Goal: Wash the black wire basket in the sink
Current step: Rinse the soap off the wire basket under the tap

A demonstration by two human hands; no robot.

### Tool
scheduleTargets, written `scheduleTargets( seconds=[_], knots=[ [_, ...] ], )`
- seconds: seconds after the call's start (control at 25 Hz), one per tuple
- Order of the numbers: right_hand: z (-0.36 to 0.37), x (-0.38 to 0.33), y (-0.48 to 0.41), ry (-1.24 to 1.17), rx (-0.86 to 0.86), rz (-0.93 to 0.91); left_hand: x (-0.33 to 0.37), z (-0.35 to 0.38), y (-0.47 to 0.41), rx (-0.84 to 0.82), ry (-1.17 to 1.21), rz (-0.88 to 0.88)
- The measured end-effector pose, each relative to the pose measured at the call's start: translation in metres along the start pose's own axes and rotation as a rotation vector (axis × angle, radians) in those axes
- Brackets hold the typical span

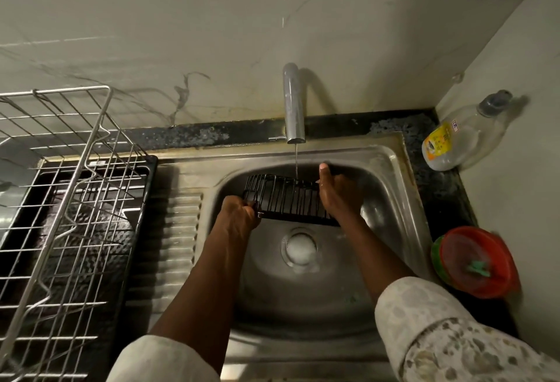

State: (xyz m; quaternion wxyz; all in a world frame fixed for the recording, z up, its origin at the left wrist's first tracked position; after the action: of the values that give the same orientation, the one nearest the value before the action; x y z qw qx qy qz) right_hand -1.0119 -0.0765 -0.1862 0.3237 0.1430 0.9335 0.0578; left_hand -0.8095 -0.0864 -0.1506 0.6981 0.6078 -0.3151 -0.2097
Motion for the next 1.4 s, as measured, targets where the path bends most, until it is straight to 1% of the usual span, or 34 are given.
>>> scheduleTargets(
  seconds=[0.04, 0.08, 0.16, 0.24, 0.28, 0.32, 0.4, 0.48, 0.56, 0.6, 0.68, 0.72, 0.76, 0.8, 0.84, 0.92, 0.96, 1.0, 1.04, 1.08, 1.12, 1.16, 1.24, 1.28, 1.32, 1.36, 1.4],
  knots=[
    [-0.001, 0.007, -0.001, -0.093, -0.015, 0.058, 0.001, 0.005, 0.000, 0.017, -0.004, -0.007],
    [-0.003, 0.010, -0.002, -0.183, -0.028, 0.102, 0.000, 0.009, 0.008, 0.022, -0.063, 0.021],
    [-0.011, 0.002, -0.002, -0.300, -0.072, 0.112, -0.003, 0.021, 0.020, -0.007, -0.179, 0.119],
    [-0.022, -0.018, 0.003, -0.355, -0.171, 0.055, -0.012, 0.029, 0.027, -0.066, -0.255, 0.186],
    [-0.026, -0.027, 0.007, -0.403, -0.202, 0.035, -0.017, 0.032, 0.031, -0.100, -0.293, 0.231],
    [-0.029, -0.034, 0.011, -0.470, -0.217, 0.019, -0.021, 0.035, 0.035, -0.100, -0.344, 0.299],
    [-0.027, -0.042, 0.014, -0.610, -0.200, -0.037, -0.029, 0.044, 0.038, -0.121, -0.481, 0.411],
    [-0.022, -0.046, 0.013, -0.672, -0.157, -0.105, -0.033, 0.051, 0.032, -0.076, -0.650, 0.511],
    [-0.016, -0.042, 0.011, -0.603, -0.110, -0.185, -0.034, 0.054, 0.031, -0.070, -0.814, 0.579],
    [-0.015, -0.040, 0.012, -0.516, -0.081, -0.226, -0.033, 0.055, 0.030, -0.090, -0.875, 0.603],
    [-0.017, -0.034, 0.020, -0.283, -0.045, -0.290, -0.031, 0.057, 0.035, -0.134, -0.993, 0.642],
    [-0.017, -0.030, 0.023, -0.122, -0.014, -0.340, -0.029, 0.057, 0.039, -0.152, -1.072, 0.681],
    [-0.018, -0.028, 0.027, 0.025, 0.026, -0.407, -0.027, 0.058, 0.042, -0.170, -1.200, 0.752],
    [-0.019, -0.029, 0.029, 0.087, 0.071, -0.472, -0.025, 0.058, 0.046, -0.182, -1.342, 0.832],
    [-0.021, -0.031, 0.028, 0.034, 0.089, -0.500, -0.024, 0.059, 0.047, -0.188, -1.465, 0.926],
    [-0.026, -0.037, 0.027, -0.270, 0.071, -0.494, -0.020, 0.061, 0.051, -0.178, -1.613, 1.112],
    [-0.031, -0.039, 0.025, -0.415, 0.063, -0.456, -0.020, 0.061, 0.050, -0.175, -1.639, 1.188],
    [-0.035, -0.039, 0.021, -0.498, 0.057, -0.401, -0.020, 0.059, 0.046, -0.191, -1.649, 1.275],
    [-0.037, -0.038, 0.017, -0.504, 0.052, -0.356, -0.022, 0.056, 0.042, -0.219, -1.633, 1.377],
    [-0.039, -0.035, 0.014, -0.475, 0.049, -0.339, -0.024, 0.054, 0.039, -0.206, -1.612, 1.476],
    [-0.038, -0.032, 0.012, -0.461, 0.053, -0.341, -0.027, 0.055, 0.040, -0.157, -1.603, 1.568],
    [-0.036, -0.027, 0.011, -0.479, 0.077, -0.339, -0.031, 0.057, 0.041, -0.093, -1.617, 1.646],
    [-0.035, -0.012, 0.010, -0.578, 0.142, -0.275, -0.044, 0.069, 0.044, -0.027, -1.699, 1.757],
    [-0.037, -0.005, 0.011, -0.632, 0.177, -0.238, -0.052, 0.071, 0.044, 0.001, -1.738, 1.776],
    [-0.039, -0.001, 0.010, -0.647, 0.203, -0.229, -0.054, 0.069, 0.040, 0.069, -1.781, 1.775],
    [-0.038, 0.003, 0.009, -0.611, 0.214, -0.239, -0.051, 0.066, 0.033, 0.185, -1.827, 1.804],
    [-0.038, 0.003, 0.007, -0.552, 0.206, -0.249, -0.047, 0.058, 0.026, 0.252, -1.869, 1.786]
  ],
)
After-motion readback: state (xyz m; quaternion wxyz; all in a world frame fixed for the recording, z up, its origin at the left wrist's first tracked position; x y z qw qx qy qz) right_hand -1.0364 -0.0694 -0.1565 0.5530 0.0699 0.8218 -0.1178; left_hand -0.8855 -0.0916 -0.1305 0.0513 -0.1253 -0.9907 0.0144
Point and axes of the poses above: each hand's wrist, its own y-axis away from the middle knuckle, its own z-axis out of the palm, x = y × z, the point moved 1 cm from there along -y, towards the middle knuckle, and after that the axes turned 13 degrees about -z, right-handed, at the moved point
